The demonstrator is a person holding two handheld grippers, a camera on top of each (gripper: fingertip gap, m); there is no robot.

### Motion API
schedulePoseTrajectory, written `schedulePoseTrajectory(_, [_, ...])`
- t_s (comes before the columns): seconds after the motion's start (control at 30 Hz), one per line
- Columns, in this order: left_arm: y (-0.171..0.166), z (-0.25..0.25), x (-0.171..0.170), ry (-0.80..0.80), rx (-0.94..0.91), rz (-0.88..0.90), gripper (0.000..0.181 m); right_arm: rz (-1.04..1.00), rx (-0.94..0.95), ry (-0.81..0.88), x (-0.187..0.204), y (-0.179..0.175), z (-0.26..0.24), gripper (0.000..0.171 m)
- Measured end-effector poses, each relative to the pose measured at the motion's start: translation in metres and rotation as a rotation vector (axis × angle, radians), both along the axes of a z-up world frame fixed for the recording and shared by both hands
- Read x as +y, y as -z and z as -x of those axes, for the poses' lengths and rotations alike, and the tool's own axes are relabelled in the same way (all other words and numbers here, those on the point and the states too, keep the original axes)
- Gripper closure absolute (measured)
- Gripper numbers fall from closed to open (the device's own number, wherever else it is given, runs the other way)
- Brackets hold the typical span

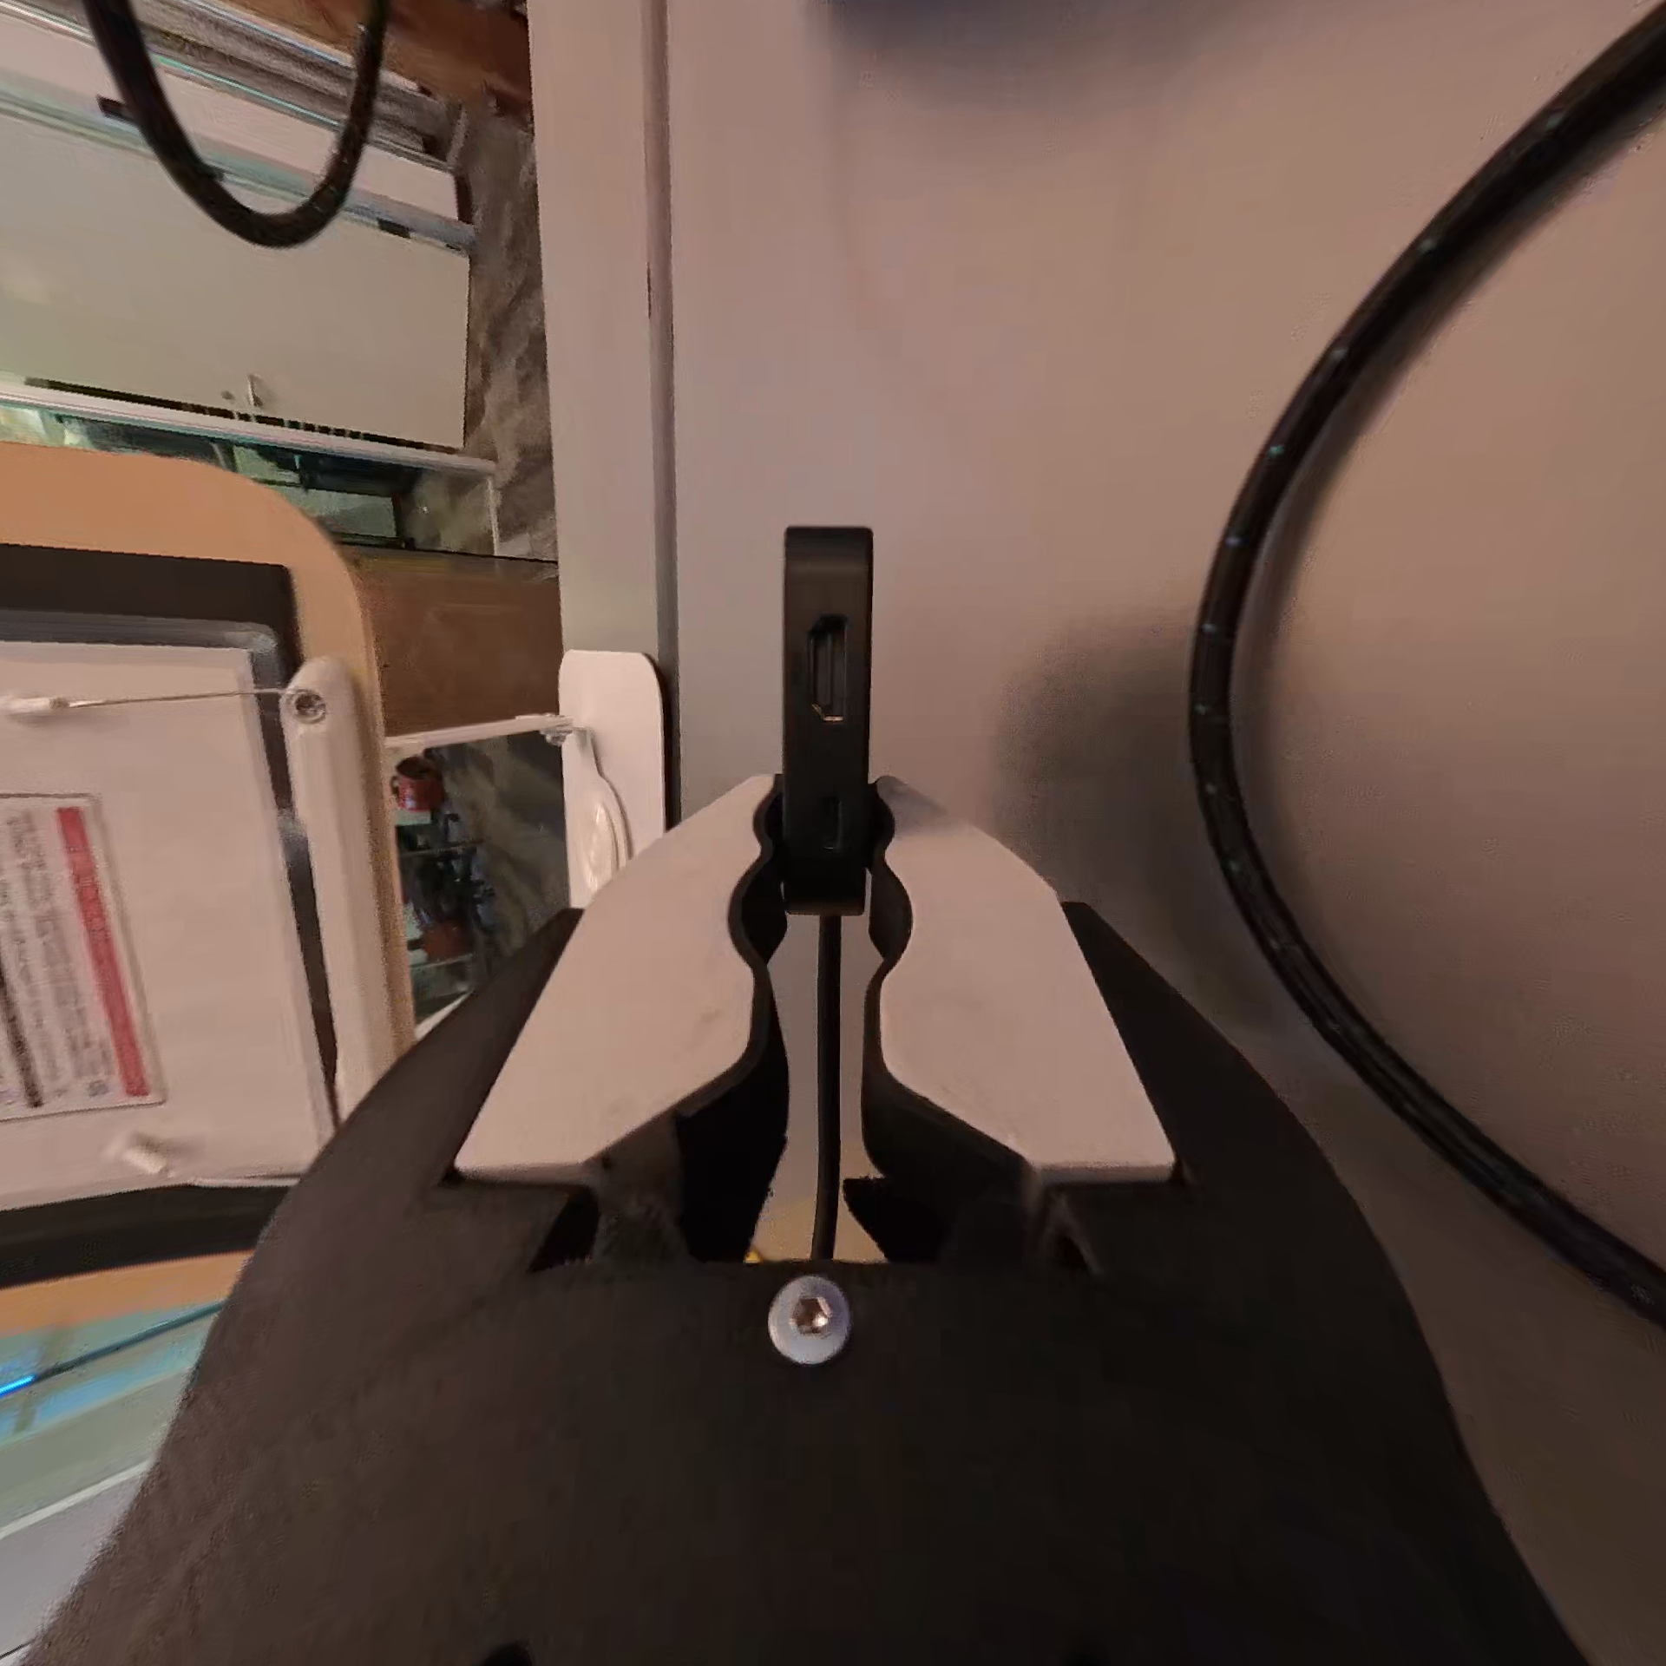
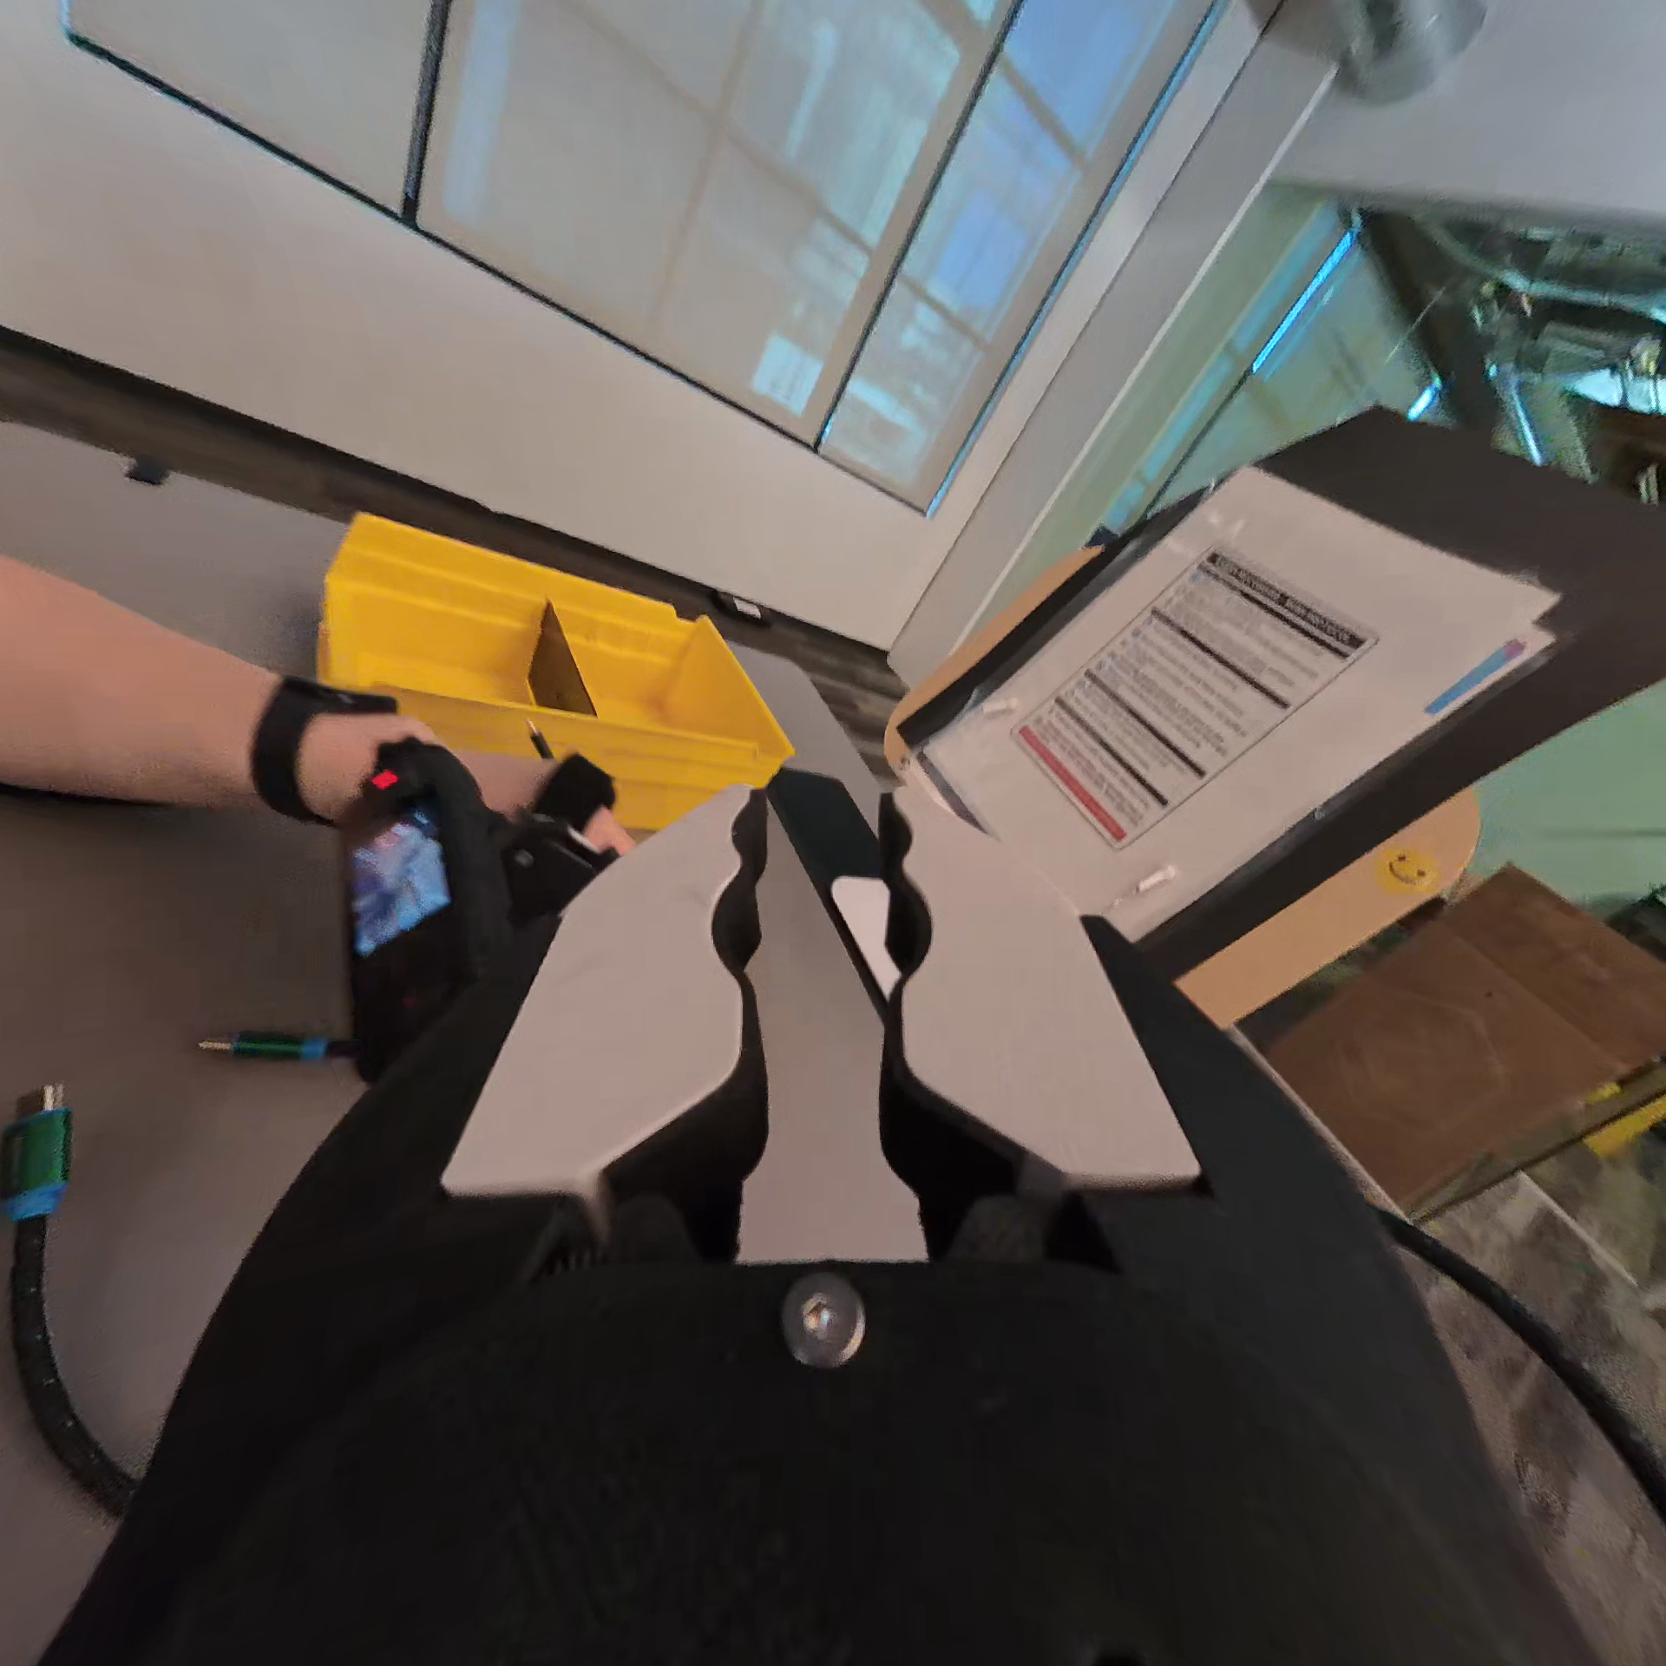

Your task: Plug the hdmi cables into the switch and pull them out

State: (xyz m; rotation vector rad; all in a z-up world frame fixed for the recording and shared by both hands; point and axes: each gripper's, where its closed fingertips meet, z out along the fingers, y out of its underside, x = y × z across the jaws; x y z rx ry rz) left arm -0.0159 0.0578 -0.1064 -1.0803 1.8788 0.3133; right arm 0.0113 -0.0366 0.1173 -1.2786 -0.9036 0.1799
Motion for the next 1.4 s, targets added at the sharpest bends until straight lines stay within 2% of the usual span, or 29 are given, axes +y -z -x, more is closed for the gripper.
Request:
schedulePoseTrajectory(0.2, [0.038,0.002,0.024,-0.018,0.134,0.082,0.168,-0.023,0.031,-0.031,-0.01,-0.01,0.0,0.147])
schedulePoseTrajectory(0.33, [0.039,0.005,0.029,-0.036,0.11,0.09,0.166,-0.004,0.026,0.009,-0.007,-0.009,-0.007,0.145])
schedulePoseTrajectory(0.63, [0.043,0.007,0.024,-0.064,0.092,0.19,0.152,-0.014,0.062,0.005,-0.01,-0.015,-0.009,0.145])
schedulePoseTrajectory(0.73, [0.044,0.012,0.019,-0.092,0.101,0.287,0.149,0.005,0.061,-0.016,-0.009,-0.012,-0.005,0.145])
schedulePoseTrajectory(0.87, [0.044,0.016,0.007,-0.115,0.095,0.452,0.134,0.034,0.055,-0.022,-0.005,-0.006,-0.003,0.145])
schedulePoseTrajectory(1.03, [0.036,0.028,0.011,-0.192,0.059,0.505,0.135,0.049,0.042,-0.042,-0.007,-0.002,0.0,0.145])
schedulePoseTrajectory(1.1, [0.02,0.035,-0.006,-0.181,0.016,0.571,0.138,0.041,0.051,-0.051,-0.01,-0.004,-0.001,0.145])
schedulePoseTrajectory(1.2, [-0.006,0.044,-0.074,-0.049,0.04,0.789,0.134,0.021,0.067,-0.042,-0.013,-0.01,-0.008,0.145])
schedulePoseTrajectory(1.27, [-0.007,0.058,-0.122,0.024,0.167,0.909,0.13,0.009,0.094,-0.041,-0.016,-0.015,-0.014,0.144])
schedulePoseTrajectory(1.4, [0.012,0.061,-0.171,0.052,0.35,0.897,0.134,-0.006,0.14,-0.041,-0.022,-0.022,-0.024,0.145])
